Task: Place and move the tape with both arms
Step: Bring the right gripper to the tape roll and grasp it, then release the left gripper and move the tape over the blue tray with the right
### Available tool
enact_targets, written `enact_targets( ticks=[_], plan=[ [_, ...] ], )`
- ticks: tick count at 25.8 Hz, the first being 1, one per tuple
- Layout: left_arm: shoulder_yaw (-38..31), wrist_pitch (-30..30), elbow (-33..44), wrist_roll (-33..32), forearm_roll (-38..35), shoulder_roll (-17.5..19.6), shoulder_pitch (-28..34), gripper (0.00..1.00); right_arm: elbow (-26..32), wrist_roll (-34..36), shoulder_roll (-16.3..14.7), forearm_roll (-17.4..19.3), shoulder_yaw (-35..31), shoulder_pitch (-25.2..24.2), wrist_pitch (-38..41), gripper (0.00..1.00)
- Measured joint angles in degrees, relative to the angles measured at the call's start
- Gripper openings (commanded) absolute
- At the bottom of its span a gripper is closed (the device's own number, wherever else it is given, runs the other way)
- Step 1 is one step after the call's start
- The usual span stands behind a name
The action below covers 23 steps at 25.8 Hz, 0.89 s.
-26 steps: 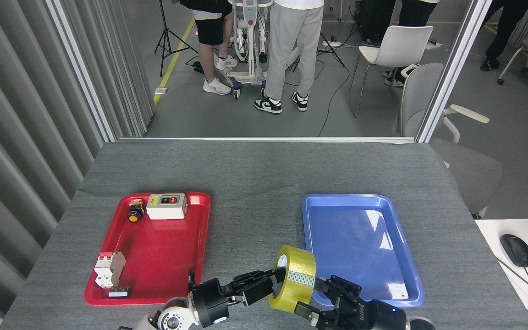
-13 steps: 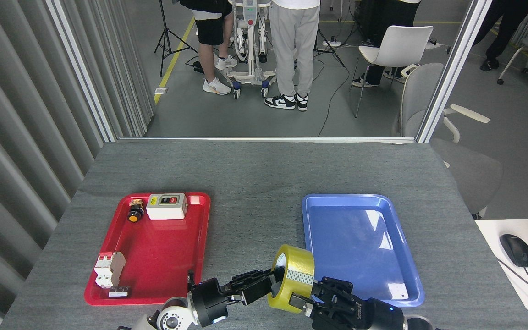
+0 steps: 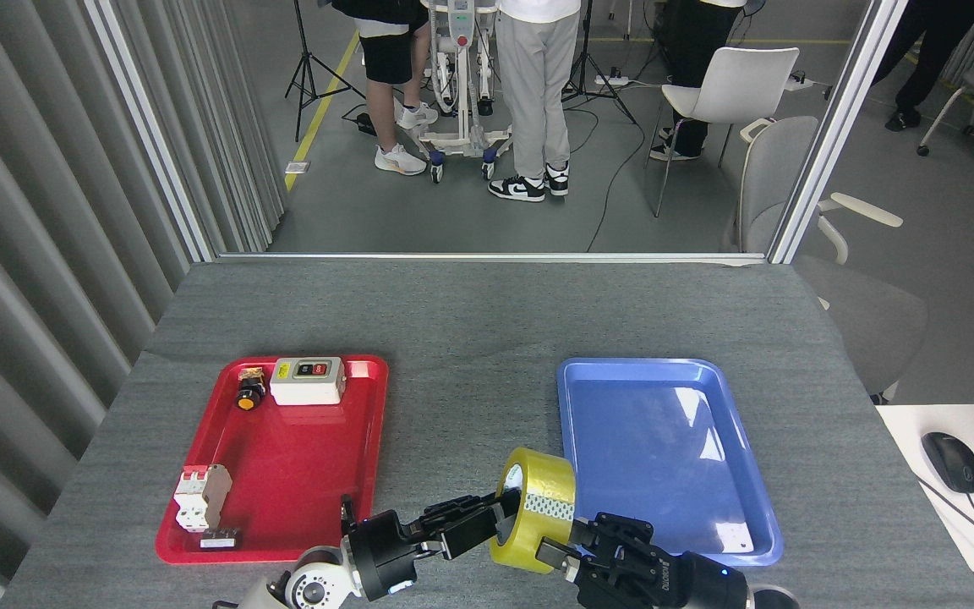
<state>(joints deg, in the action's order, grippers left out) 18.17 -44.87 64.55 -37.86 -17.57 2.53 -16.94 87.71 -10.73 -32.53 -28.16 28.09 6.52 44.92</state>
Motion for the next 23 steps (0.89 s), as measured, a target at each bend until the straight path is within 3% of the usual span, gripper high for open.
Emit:
enact_targets(
  ticks=[18, 23],
  plan=[
    [-0.15, 0.08, -0.41, 0.17, 0.0, 0.77, -0.04, 0.0, -0.07, 0.18, 0.05, 0.14, -0.14, -0.11, 0.17, 0.28],
    [-0.48, -0.13, -0.57, -0.01, -0.01, 0.8, -0.03, 0.13, -0.08, 0.12, 0.12, 0.18, -0.14, -0.1, 0.11, 0.26]
  ],
)
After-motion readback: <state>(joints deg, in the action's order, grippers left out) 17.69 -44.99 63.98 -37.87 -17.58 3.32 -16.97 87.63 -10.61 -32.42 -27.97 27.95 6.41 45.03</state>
